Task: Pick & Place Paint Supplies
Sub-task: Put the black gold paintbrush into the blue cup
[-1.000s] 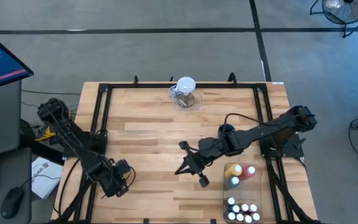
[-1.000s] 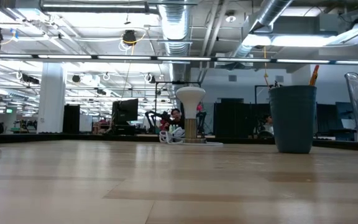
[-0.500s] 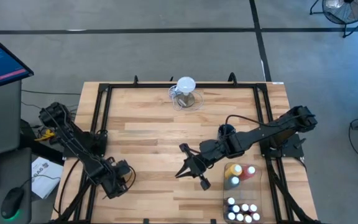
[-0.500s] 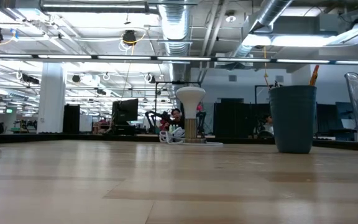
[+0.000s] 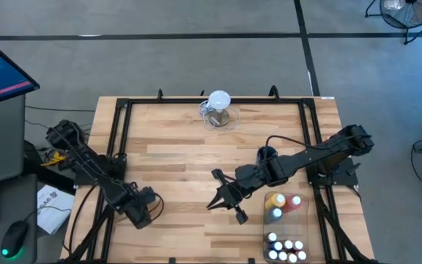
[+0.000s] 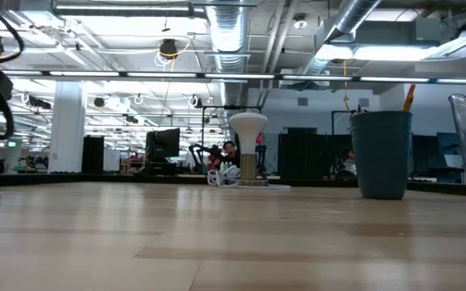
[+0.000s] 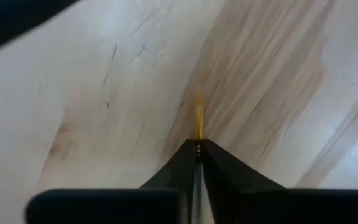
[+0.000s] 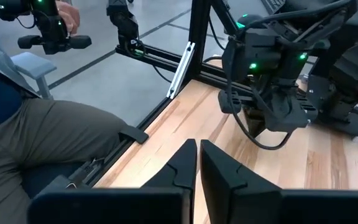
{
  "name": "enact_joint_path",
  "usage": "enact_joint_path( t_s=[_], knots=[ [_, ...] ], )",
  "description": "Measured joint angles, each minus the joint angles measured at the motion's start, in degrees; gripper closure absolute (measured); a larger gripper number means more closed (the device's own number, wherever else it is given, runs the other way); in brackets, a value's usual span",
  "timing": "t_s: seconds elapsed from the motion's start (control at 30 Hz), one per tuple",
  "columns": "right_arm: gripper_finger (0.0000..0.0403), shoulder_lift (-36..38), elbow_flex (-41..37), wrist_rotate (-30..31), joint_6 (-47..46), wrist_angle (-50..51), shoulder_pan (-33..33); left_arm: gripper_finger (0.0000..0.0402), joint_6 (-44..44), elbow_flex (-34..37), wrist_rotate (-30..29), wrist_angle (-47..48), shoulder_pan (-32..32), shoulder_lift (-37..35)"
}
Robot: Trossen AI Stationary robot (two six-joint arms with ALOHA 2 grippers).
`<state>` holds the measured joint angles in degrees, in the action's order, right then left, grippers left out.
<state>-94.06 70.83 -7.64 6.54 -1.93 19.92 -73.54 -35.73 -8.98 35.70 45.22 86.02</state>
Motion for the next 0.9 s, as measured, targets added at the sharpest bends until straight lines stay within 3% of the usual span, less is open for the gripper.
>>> enact_joint_path(
  t_s=[0.3,0.5,0.6,0.9],
  knots=[
    [0.0389,0.00,0.00,0.02,-0.16,1.37,-0.02,0.0399,7.89,0.01,0.13,-1.97,-4.83,-0.09],
    [0.0386,0.00,0.00,0.02,-0.16,3.42,-0.02,0.0401,14.22,0.61,-11.35,-12.31,-7.60,0.61],
    [0.0387,0.00,0.00,0.02,-0.39,5.27,-0.02,0.0401,19.45,0.98,-13.51,-18.49,-9.29,0.73],
    [0.0382,0.00,-0.20,0.04,-1.05,8.71,0.71,0.0401,27.52,1.85,-11.46,-26.31,-15.79,0.68]
  ],
)
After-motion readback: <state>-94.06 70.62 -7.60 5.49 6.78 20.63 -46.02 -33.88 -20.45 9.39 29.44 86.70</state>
